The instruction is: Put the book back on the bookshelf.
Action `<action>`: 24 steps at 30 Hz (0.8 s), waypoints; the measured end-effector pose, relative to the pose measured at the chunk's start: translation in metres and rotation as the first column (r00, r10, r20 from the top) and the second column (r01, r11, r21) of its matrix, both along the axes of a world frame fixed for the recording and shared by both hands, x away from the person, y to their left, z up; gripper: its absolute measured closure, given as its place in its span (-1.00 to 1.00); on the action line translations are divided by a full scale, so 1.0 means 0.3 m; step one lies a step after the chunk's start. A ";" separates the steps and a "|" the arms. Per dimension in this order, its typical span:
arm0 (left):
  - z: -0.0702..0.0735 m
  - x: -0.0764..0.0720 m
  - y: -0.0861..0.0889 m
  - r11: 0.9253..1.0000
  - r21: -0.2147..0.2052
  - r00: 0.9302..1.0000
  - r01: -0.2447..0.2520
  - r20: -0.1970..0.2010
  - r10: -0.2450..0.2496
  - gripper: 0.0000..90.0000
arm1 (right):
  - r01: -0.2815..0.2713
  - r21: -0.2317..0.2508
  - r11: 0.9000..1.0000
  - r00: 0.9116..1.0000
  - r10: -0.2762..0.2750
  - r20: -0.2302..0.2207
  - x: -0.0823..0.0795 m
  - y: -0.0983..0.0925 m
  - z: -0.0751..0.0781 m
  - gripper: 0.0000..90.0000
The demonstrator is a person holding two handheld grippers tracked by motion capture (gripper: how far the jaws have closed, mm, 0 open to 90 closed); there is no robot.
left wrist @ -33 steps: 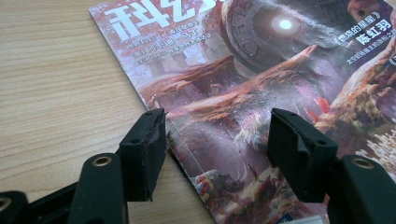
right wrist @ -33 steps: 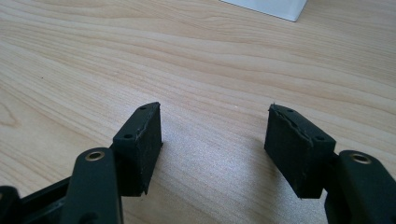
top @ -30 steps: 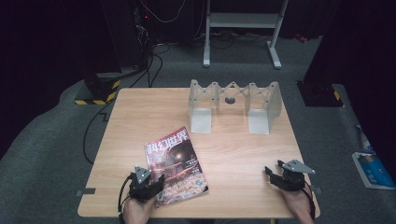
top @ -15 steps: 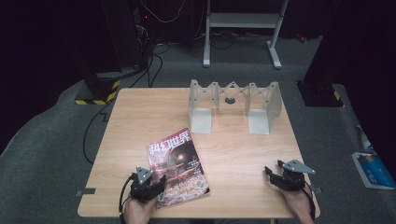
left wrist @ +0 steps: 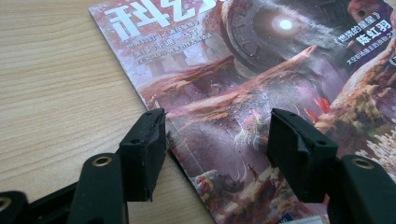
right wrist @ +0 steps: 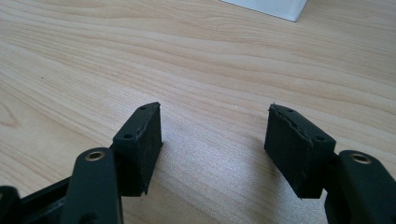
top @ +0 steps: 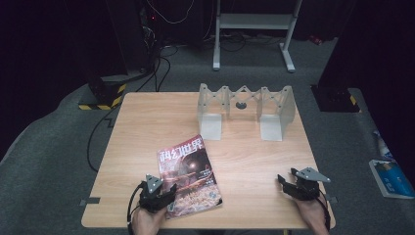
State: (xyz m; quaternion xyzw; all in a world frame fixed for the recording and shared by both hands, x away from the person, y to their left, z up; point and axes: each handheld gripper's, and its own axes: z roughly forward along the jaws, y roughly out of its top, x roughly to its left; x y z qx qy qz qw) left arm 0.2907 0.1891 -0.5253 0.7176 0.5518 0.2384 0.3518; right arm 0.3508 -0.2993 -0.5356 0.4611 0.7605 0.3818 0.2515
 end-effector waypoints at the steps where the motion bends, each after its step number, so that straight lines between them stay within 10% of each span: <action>1: 0.000 0.001 -0.002 1.000 -0.001 1.000 0.000 -0.001 0.000 -0.17 | 0.000 0.000 1.000 1.000 0.000 0.000 0.000 0.000 0.000 -0.20; 24: 0.003 0.026 -0.067 0.999 0.004 0.999 0.046 -0.005 -0.046 -0.17 | 0.000 0.002 1.000 1.000 0.000 -0.002 0.001 -0.001 0.000 -0.20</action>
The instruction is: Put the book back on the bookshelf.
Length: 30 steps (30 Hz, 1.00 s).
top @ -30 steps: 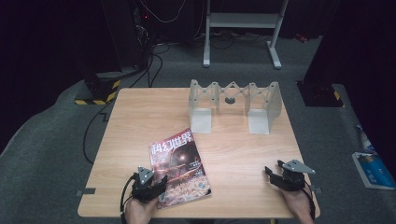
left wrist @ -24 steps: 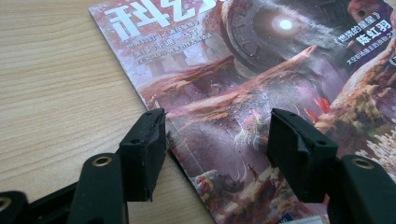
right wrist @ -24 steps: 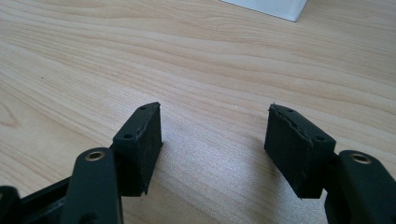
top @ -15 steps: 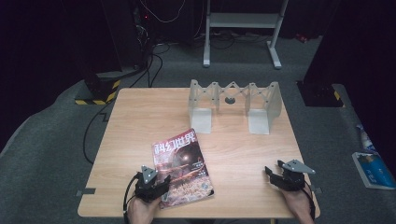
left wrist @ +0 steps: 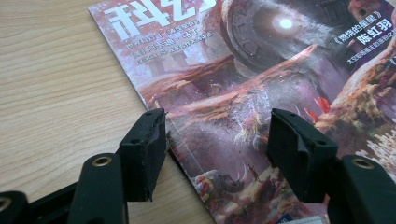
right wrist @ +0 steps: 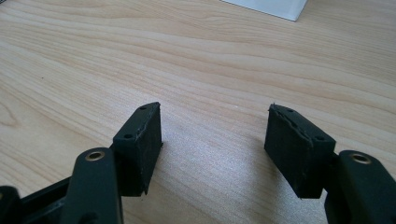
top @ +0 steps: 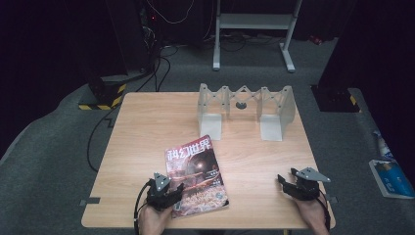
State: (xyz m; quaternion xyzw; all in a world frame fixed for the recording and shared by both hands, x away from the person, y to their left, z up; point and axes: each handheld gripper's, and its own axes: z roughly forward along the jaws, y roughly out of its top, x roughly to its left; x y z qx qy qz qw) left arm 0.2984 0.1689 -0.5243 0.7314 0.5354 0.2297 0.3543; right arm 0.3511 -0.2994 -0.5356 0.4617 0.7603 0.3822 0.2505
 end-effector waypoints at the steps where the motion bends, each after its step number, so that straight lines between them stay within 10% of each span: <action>1: 0.000 0.001 -0.002 1.000 0.002 1.000 0.002 -0.001 -0.002 -0.17 | 0.000 0.000 1.000 1.000 0.000 0.000 0.000 0.000 0.000 -0.20; 30: 0.005 0.047 -0.101 0.998 0.003 0.998 0.064 -0.010 -0.064 -0.17 | -0.001 0.006 1.000 1.000 0.001 -0.010 0.000 -0.002 0.001 -0.18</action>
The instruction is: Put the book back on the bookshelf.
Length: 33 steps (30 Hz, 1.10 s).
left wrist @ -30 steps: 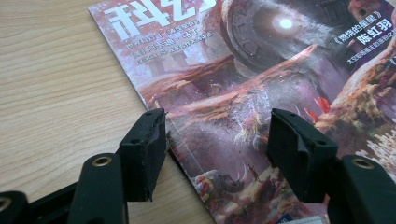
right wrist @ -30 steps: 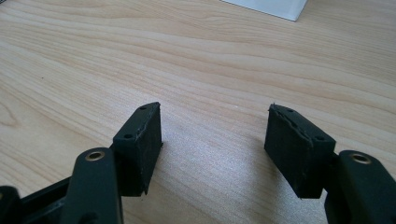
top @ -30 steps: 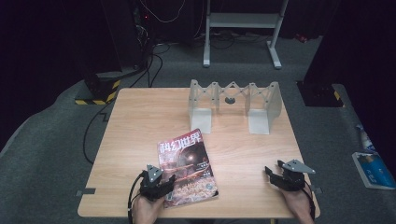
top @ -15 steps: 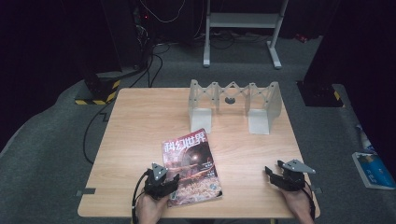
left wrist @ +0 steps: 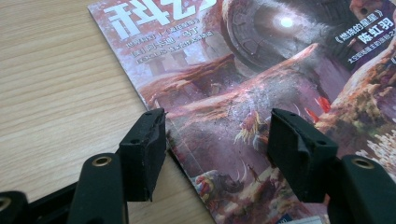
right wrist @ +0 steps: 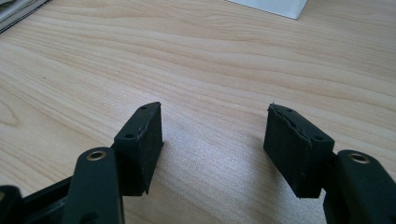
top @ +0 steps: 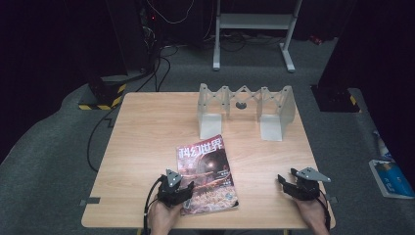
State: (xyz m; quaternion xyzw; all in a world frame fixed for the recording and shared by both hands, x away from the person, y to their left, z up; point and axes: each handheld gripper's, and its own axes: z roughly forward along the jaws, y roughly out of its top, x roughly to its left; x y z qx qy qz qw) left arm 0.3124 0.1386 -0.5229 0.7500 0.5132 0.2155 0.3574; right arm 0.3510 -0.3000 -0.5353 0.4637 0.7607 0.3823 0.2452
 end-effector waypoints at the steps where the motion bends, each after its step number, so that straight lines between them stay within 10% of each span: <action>1: 0.001 0.003 -0.004 1.000 0.003 1.000 0.005 -0.003 -0.005 -0.17 | 0.000 0.000 1.000 1.000 0.000 0.000 0.000 0.000 0.000 -0.18; 33: 0.002 0.046 -0.126 0.998 0.002 0.998 0.065 0.001 -0.065 -0.17 | -0.002 -0.001 1.000 1.000 0.002 -0.005 -0.001 -0.001 0.002 -0.16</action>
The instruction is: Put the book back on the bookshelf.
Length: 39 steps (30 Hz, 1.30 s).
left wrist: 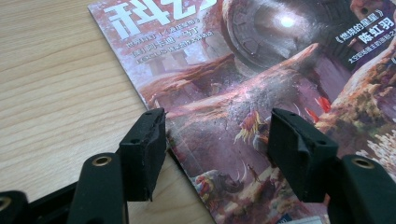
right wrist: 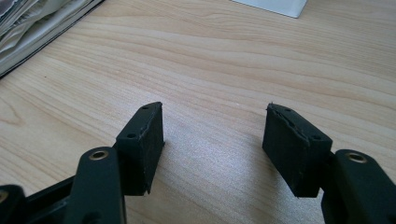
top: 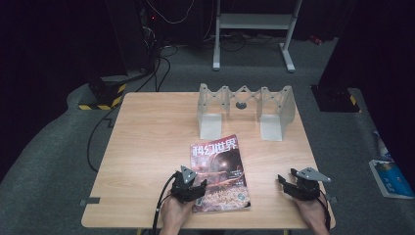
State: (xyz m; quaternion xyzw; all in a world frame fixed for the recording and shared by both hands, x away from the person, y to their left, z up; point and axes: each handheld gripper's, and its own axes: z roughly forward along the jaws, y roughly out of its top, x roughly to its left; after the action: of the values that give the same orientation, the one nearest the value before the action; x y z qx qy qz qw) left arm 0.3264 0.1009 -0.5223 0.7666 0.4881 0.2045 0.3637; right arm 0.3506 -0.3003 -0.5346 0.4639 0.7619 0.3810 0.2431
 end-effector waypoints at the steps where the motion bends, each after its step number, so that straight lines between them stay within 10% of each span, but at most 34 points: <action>1: 0.001 0.003 -0.003 1.000 0.006 1.000 0.008 0.001 -0.008 -0.17 | 0.000 0.000 1.000 1.000 0.000 0.000 0.000 0.000 0.000 -0.16; 17: 0.005 0.032 -0.057 0.999 0.006 0.999 0.032 -0.009 -0.032 -0.17 | -0.025 0.007 1.000 1.000 0.025 -0.010 0.004 -0.004 0.005 -0.06; 28: 0.010 0.057 -0.091 0.999 0.013 0.999 0.049 -0.024 -0.048 -0.17 | -0.081 0.186 0.979 0.988 0.103 -0.114 -0.004 0.007 0.036 0.00; 39: 0.002 0.070 -0.106 0.998 -0.005 0.998 0.070 -0.006 -0.070 -0.18 | -0.146 0.182 0.972 0.974 0.173 -0.145 0.031 0.123 0.091 0.12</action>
State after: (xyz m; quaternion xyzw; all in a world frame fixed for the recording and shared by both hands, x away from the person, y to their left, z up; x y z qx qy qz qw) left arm 0.3474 0.0691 -0.5217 0.7829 0.4627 0.1882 0.3709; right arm 0.3598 -0.2635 -0.5073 0.4489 0.7786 0.4246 0.1094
